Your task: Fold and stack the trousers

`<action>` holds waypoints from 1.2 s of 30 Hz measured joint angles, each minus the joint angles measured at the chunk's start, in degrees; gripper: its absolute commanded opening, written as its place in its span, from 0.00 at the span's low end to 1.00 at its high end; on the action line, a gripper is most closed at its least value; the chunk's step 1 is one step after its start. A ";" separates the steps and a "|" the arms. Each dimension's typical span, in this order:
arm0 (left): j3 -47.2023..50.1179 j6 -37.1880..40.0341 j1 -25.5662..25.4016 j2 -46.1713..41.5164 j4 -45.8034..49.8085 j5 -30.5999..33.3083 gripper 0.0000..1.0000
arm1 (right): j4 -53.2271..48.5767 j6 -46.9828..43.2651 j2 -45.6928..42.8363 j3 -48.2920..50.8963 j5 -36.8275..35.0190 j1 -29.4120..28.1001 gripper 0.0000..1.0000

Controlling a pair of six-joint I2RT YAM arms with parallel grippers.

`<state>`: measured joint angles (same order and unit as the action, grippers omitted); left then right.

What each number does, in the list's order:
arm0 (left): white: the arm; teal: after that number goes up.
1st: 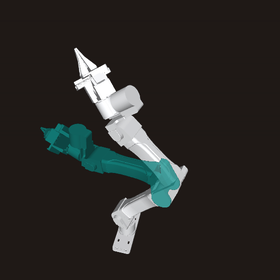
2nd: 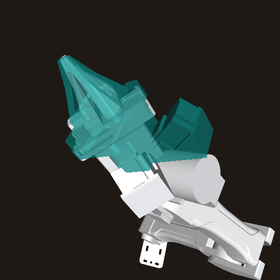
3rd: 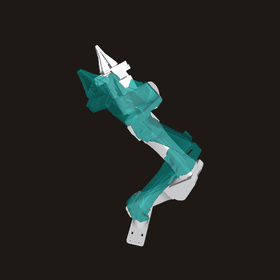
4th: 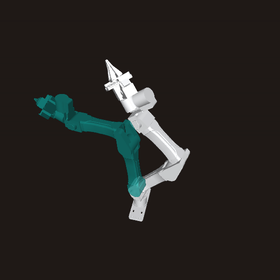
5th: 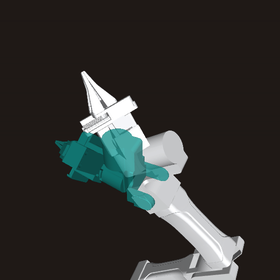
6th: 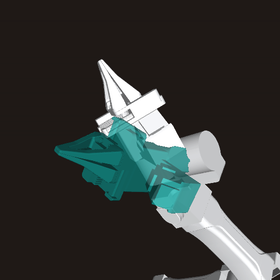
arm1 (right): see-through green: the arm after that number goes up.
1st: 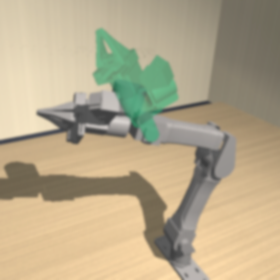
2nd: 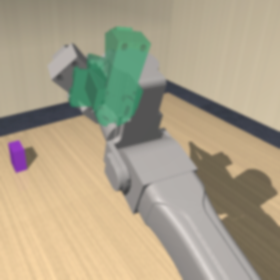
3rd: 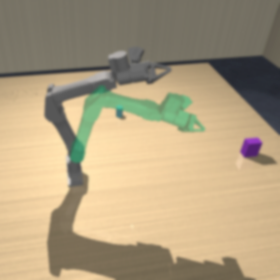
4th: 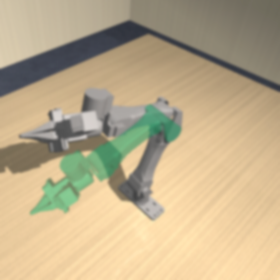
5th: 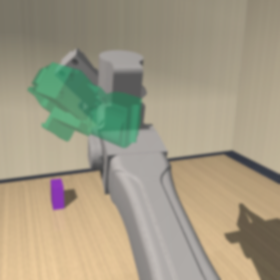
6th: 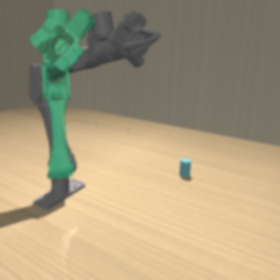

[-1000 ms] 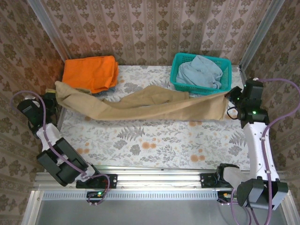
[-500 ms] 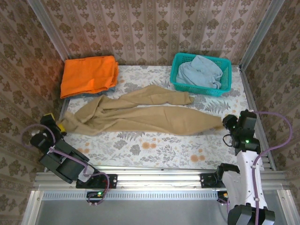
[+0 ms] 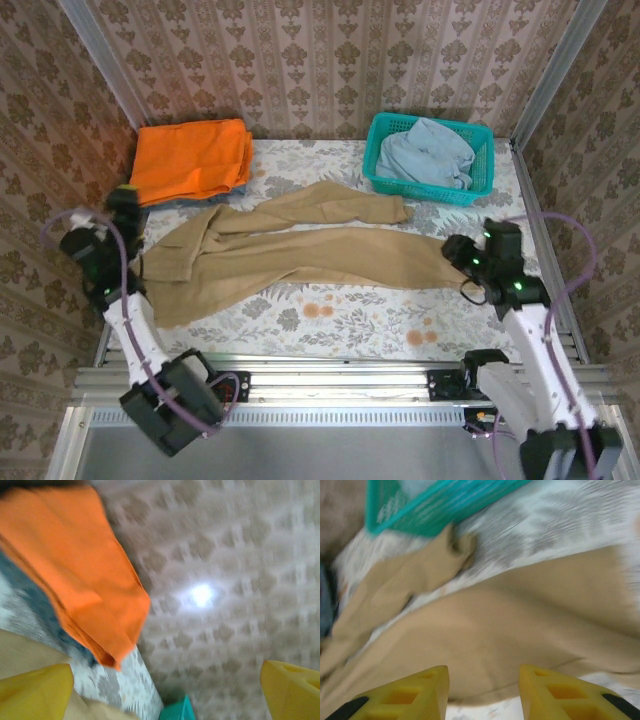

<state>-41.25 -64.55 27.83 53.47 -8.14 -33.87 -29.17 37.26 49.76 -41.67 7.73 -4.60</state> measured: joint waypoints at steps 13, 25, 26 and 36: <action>-0.02 16.52 -42.45 22.58 11.56 15.13 0.88 | 2.12 -14.01 46.23 -22.21 3.85 -25.11 0.49; 8.04 16.63 -43.93 26.51 4.42 15.21 0.88 | 4.94 -16.17 57.02 -23.04 5.01 -30.99 0.16; 8.52 16.63 -43.93 26.12 4.00 15.10 0.88 | 5.97 -16.06 56.11 -21.49 5.66 -31.04 0.13; 12.85 16.81 -43.15 21.24 3.52 14.16 0.88 | 9.25 -14.27 45.57 -8.44 8.72 -33.38 0.19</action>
<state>-28.40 -47.75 -15.31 74.72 -4.62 -19.70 -19.92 22.98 95.33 -50.11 16.45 -37.98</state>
